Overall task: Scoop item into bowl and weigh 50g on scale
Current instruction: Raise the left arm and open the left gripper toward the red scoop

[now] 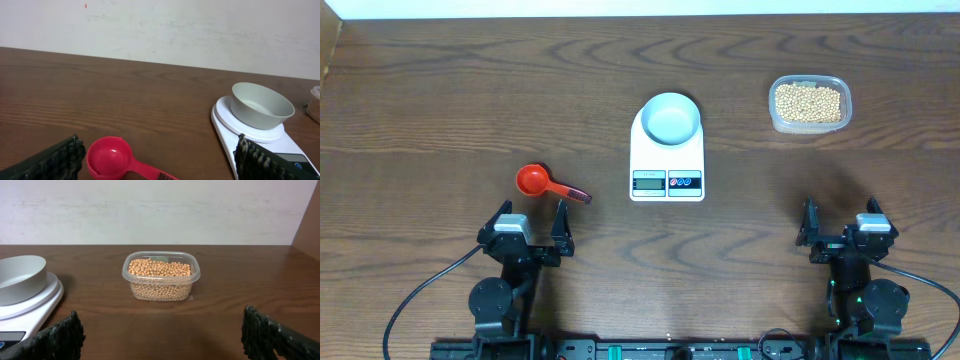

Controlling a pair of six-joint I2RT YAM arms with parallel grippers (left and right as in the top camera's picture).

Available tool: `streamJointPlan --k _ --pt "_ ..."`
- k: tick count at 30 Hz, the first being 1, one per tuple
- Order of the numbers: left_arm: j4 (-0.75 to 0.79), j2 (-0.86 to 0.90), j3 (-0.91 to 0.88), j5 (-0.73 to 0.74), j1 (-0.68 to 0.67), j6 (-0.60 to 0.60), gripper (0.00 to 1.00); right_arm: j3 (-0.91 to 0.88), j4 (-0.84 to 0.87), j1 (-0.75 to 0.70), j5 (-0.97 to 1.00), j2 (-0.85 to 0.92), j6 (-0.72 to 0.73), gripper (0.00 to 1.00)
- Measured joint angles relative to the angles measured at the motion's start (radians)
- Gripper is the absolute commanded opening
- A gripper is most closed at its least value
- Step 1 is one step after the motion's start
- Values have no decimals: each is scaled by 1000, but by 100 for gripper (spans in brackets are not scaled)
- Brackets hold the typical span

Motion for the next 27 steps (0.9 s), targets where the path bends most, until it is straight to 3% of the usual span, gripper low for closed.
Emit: streamJointPlan --k 27 --pt "0 0 0 0 0 0 98 0 -3 0 41 0 0 99"
